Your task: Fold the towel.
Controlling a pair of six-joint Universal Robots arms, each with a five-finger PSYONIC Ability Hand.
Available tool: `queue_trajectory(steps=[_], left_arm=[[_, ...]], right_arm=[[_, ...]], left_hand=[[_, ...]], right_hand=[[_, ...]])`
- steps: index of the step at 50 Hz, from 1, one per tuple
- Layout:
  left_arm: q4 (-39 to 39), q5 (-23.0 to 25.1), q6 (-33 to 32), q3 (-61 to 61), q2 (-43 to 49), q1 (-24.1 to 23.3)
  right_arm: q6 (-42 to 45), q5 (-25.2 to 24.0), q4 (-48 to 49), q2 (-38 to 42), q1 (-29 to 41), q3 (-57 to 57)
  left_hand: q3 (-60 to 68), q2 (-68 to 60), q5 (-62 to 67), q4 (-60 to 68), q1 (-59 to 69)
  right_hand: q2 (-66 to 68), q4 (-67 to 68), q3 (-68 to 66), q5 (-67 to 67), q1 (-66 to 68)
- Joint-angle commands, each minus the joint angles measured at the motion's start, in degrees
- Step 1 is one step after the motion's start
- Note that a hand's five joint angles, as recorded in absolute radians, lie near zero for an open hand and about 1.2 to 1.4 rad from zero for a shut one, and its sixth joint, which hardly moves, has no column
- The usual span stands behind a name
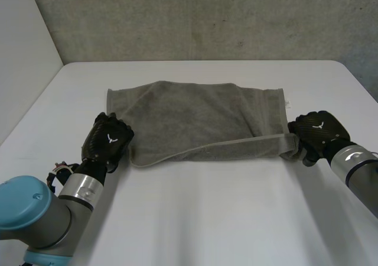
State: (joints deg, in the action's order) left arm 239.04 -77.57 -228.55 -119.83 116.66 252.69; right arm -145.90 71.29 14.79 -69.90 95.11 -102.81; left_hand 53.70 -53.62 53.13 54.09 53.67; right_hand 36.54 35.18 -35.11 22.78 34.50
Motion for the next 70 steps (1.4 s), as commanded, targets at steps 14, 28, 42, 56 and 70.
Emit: queue_trajectory(steps=[14, 28, 42, 56, 70], left_arm=[[0.11, -0.04, 0.12, -0.40, -1.53, 0.44], [-0.07, -0.04, 0.12, -0.57, -1.53, 1.05], [-0.42, 0.75, 0.30, -0.84, -1.61, 0.88], [-7.63, 2.07, 0.65, 0.30, -3.11, 2.20], [-12.98, 2.78, 3.62, 0.83, -14.33, 2.28]], right_arm=[[-8.08, -0.89, -0.45, -0.59, -2.39, 1.91], [-7.91, -0.45, -0.99, 0.21, -2.12, 2.09], [-7.65, -0.45, -3.10, 3.55, -1.68, 2.35], [-7.65, -1.07, -2.57, 4.07, -2.04, 2.44], [-11.15, -3.26, -2.74, -10.31, -6.42, 4.02]], left_hand=[[21.96, -22.03, 12.53, 21.57, 21.98], [0.33, -0.40, -9.11, -0.07, 0.35], [-6.64, 6.57, -16.08, -7.04, -6.62], [16.91, -16.98, 7.47, 16.51, 16.93], [26.30, -26.38, 16.87, 25.91, 26.33]], right_hand=[[-5.25, -3.88, 3.82, -1.49, -3.21], [-6.28, -4.91, 4.84, -2.51, -4.23], [-1.40, -0.03, -0.04, 2.37, 0.64], [43.46, 44.82, -44.89, 47.22, 45.50], [43.46, 44.82, -44.89, 47.22, 45.50]])
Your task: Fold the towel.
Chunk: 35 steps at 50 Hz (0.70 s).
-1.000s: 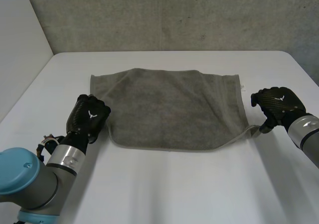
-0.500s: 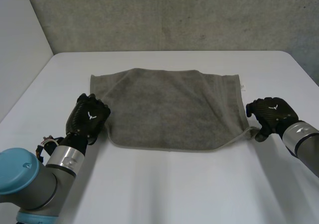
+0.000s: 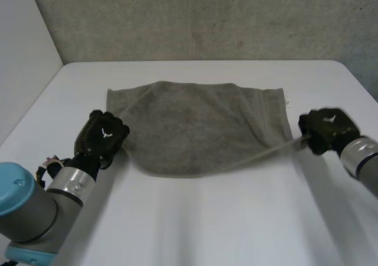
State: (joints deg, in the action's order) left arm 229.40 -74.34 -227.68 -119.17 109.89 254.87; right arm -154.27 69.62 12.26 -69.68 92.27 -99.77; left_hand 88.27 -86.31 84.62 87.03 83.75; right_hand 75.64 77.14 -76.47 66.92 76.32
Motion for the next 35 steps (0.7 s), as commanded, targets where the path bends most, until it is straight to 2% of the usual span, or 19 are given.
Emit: queue_trajectory(steps=[1, 4, 7, 8, 10, 15, 21, 23, 27, 29, 32, 34, 35], left_arm=[[-4.82, -0.54, 4.86, 0.34, -10.11, 0.19], [-6.33, -0.63, 7.78, 0.52, -12.59, 0.45], [-10.98, -0.63, 19.17, 1.40, -17.76, 2.29], [-10.99, -0.63, 19.21, 1.40, -17.78, 2.30], [-14.23, -0.54, 26.38, 1.92, -19.62, 3.44], [-18.97, -0.45, 32.55, 2.01, -21.20, 4.14], [-25.32, -0.54, 32.92, 2.10, -22.35, 4.23], [-28.90, -0.54, 32.83, 2.98, -22.00, 4.58], [-30.33, -0.54, 32.83, 3.77, -20.94, 4.94], [-30.15, -0.54, 32.74, 4.30, -19.36, 5.02], [-30.15, -0.63, 31.34, 9.20, -11.04, 5.11], [-30.15, -0.71, 30.55, 11.57, -8.23, 5.11], [-30.15, -0.71, 30.55, 11.59, -8.20, 5.11]], right_arm=[[-3.66, -2.46, -0.57, -12.65, -4.89, 1.51], [-4.54, -4.39, -1.45, -15.38, -6.83, 2.74], [-4.37, -6.76, -5.12, -16.88, -7.80, 3.44], [-4.37, -6.77, -5.14, -16.89, -7.80, 3.45], [-3.84, -8.26, -9.34, -17.59, -8.85, 4.23], [-1.48, -9.93, -14.62, -19.52, -9.38, 4.50], [5.21, -10.03, -18.94, -20.14, -9.56, 5.38], [9.85, -10.03, -22.18, -19.27, -10.00, 6.08], [13.82, -9.15, -23.87, -17.42, -10.09, 7.05], [16.19, -8.80, -24.30, -12.52, -9.56, 9.06], [16.28, -8.44, -24.30, -9.95, -9.56, 10.74], [15.59, -6.96, -24.13, -4.96, -9.39, 14.15], [15.58, -6.95, -24.13, -4.94, -9.39, 14.17]], left_hand=[[-8.27, 6.31, -14.62, -7.03, -3.75], [-8.27, 6.31, -14.62, -7.03, -3.75], [-8.27, 6.31, -14.62, -7.03, -3.75], [-8.27, 6.31, -14.62, -7.03, -3.75], [-8.27, 6.31, -14.62, -7.03, -3.75], [-8.27, 6.31, -14.62, -7.03, -3.75], [-8.27, 6.31, -14.62, -7.03, -3.75], [-8.27, 6.31, -14.62, -7.03, -3.75], [-8.27, 6.31, -14.62, -7.03, -3.75], [-8.27, 6.31, -14.62, -7.03, -3.75], [-8.27, 6.31, -14.62, -7.03, -3.75], [-8.27, 6.31, -14.62, -7.03, -3.75], [-8.27, 6.31, -14.62, -7.03, -3.75]], right_hand=[[4.36, 2.86, -3.53, 3.08, 3.68], [4.36, 2.86, -3.53, 3.08, 3.68], [4.36, 2.86, -3.53, 3.08, 3.68], [4.36, 2.86, -3.53, 3.08, 3.68], [4.36, 2.86, -3.53, 3.08, 3.68], [4.36, 2.86, -3.53, 3.08, 3.68], [4.36, 2.86, -3.53, 3.08, 3.68], [4.36, 2.86, -3.53, 3.08, 3.68], [4.36, 2.86, -3.53, 3.08, 3.68], [4.36, 2.86, -3.53, 3.08, 3.68], [4.36, 2.86, -3.53, 3.08, 3.68], [4.36, 2.86, -3.53, 3.08, 3.68], [4.36, 2.86, -3.53, 3.08, 3.68]])
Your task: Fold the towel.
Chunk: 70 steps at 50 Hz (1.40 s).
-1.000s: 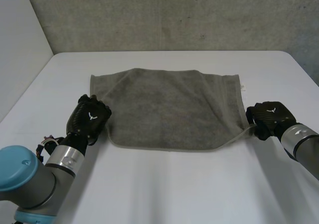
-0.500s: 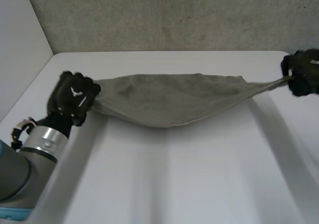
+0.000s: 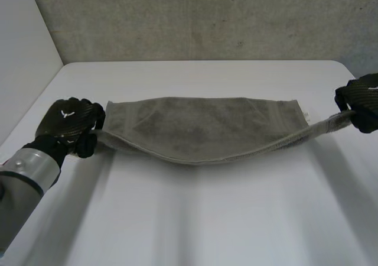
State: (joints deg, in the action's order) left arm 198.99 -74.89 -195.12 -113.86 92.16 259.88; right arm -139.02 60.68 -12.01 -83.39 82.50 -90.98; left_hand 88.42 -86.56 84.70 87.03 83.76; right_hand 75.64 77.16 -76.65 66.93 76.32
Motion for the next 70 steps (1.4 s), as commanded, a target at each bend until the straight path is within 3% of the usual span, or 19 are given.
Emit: queue_trajectory(steps=[1, 5, 8, 13, 29, 37, 39, 40, 41, 42, 43, 44, 45, 49, 54, 58, 64, 70], left_arm=[[0.25, -0.17, -2.89, 8.81, 12.66, 0.01], [-0.18, -1.04, -4.91, 19.08, 22.51, -0.42], [-0.36, -1.75, -5.09, 23.07, 25.70, -0.60], [-1.41, -6.48, -5.01, 39.29, 37.36, -1.30], [-6.94, -8.16, -5.09, 73.58, 59.79, -4.56], [-8.80, -8.25, -5.09, 81.07, 64.98, -5.35], [-8.89, -8.34, -5.09, 81.34, 65.16, -5.61], [-8.97, -8.43, -4.83, 81.34, 65.08, -5.96], [-8.97, -8.43, -4.83, 81.34, 65.08, -5.96], [-9.41, -8.95, -4.74, 81.26, 64.73, -6.40], [-9.41, -8.96, -4.74, 81.26, 64.73, -6.40], [-10.28, -10.00, -4.22, 81.17, 64.29, -7.01], [-11.68, -11.32, -3.43, 81.08, 63.24, -7.63], [-15.39, -13.44, -0.52, 80.20, 59.28, -8.78], [-20.49, -15.02, 4.40, 74.49, 51.81, -8.16], [-21.19, -14.93, 6.33, 63.02, 43.04, -7.28], [-15.68, -14.58, 6.07, 45.00, 33.19, -7.19], [-7.04, -14.67, 5.72, 33.88, 28.43, -7.19]], right_arm=[[-0.10, 3.11, 0.31, 11.30, 0.90, 7.55], [-2.82, 8.21, 0.58, 21.74, 6.07, 18.34], [-3.71, 9.89, 0.58, 25.30, 7.32, 22.60], [-6.34, 15.16, 1.80, 37.05, 9.78, 36.98], [-9.78, 21.84, 6.29, 57.80, 15.31, 66.17], [-9.60, 22.90, 6.38, 62.56, 16.02, 72.69], [-9.60, 23.34, 6.38, 62.82, 16.02, 72.88], [-9.60, 23.86, 6.38, 63.09, 16.11, 72.88], [-9.60, 23.87, 6.38, 63.09, 16.11, 72.88], [-9.60, 24.48, 6.29, 63.09, 16.20, 72.53], [-9.60, 24.48, 6.29, 63.09, 16.20, 72.53], [-9.77, 25.35, 6.12, 62.92, 16.54, 72.35], [-10.12, 26.58, 5.59, 62.57, 16.90, 72.09], [-10.57, 28.44, 4.62, 61.51, 17.78, 69.10], [-11.27, 27.91, 4.27, 51.22, 17.95, 56.79], [-11.80, 24.41, 6.90, 40.97, 17.78, 41.37], [-11.53, 19.39, 9.28, 32.25, 17.43, 26.76], [-11.09, 18.24, 9.63, 31.10, 14.61, 20.93]], left_hand=[[-8.42, 6.56, -14.70, -7.03, -3.76], [-8.42, 6.56, -14.70, -7.03, -3.76], [-8.42, 6.56, -14.70, -7.03, -3.76], [-8.42, 6.56, -14.70, -7.03, -3.76], [-8.42, 6.56, -14.70, -7.03, -3.76], [-8.42, 6.56, -14.70, -7.03, -3.76], [-8.42, 6.56, -14.70, -7.03, -3.76], [-27.54, 25.69, -33.83, -26.16, -22.89], [-27.74, 25.88, -34.02, -26.35, -23.08], [-51.55, 49.69, -57.84, -50.17, -46.90], [-51.79, 49.93, -58.08, -50.41, -47.14], [-73.77, 71.91, -80.06, -72.39, -69.12], [-78.33, 76.47, -84.61, -76.94, -73.67], [-78.20, 76.34, -84.49, -76.82, -73.55], [-78.03, 76.17, -84.32, -76.65, -73.38], [-77.02, 75.17, -83.31, -75.64, -72.37], [-76.69, 74.83, -82.98, -75.31, -72.03], [-75.68, 73.82, -81.96, -74.29, -71.02]], right_hand=[[4.36, 2.84, -3.35, 3.07, 3.68], [4.36, 2.84, -3.35, 3.07, 3.68], [4.36, 2.84, -3.35, 3.07, 3.68], [4.36, 2.84, -3.35, 3.07, 3.68], [4.36, 2.84, -3.35, 3.07, 3.68], [4.36, 2.84, -3.35, 3.07, 3.68], [4.36, 2.84, -3.35, 3.07, 3.68], [-7.24, -8.76, 8.24, -8.52, -7.92], [-7.35, -8.87, 8.36, -8.64, -8.04], [-44.32, -45.84, 45.33, -45.61, -45.01], [-44.70, -46.22, 45.70, -45.99, -45.38], [-65.64, -67.16, 66.65, -66.93, -66.32], [-65.64, -67.16, 66.65, -66.93, -66.32], [-65.64, -67.16, 66.65, -66.93, -66.32], [-65.64, -67.16, 66.65, -66.93, -66.32], [-65.64, -67.16, 66.65, -66.93, -66.32], [-65.64, -67.16, 66.65, -66.93, -66.32], [-65.64, -67.16, 66.65, -66.93, -66.32]])
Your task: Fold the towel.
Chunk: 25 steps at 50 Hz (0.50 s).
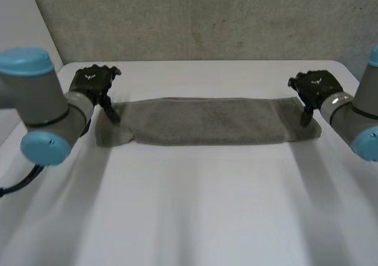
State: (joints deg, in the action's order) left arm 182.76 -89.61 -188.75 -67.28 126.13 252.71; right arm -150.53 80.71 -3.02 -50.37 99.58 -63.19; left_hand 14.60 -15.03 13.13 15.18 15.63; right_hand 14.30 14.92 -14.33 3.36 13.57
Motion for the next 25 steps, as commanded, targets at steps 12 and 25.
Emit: queue_trajectory(steps=[12, 25], left_arm=[[21.84, -0.12, -0.74, -22.89, -5.64, -0.03], [22.02, -0.12, -1.27, -22.19, -3.44, 0.06]], right_arm=[[0.68, -4.16, 6.26, 3.51, -5.71, -8.53], [0.68, -3.54, 9.26, 7.57, -7.56, -5.63]], left_hand=[[-0.85, 1.29, -9.39, -1.43, -1.88], [-1.02, 1.45, -9.55, -1.60, -2.05]], right_hand=[[14.75, 14.14, -14.72, 15.70, 15.48], [65.70, 65.08, -65.67, 66.64, 66.43]])
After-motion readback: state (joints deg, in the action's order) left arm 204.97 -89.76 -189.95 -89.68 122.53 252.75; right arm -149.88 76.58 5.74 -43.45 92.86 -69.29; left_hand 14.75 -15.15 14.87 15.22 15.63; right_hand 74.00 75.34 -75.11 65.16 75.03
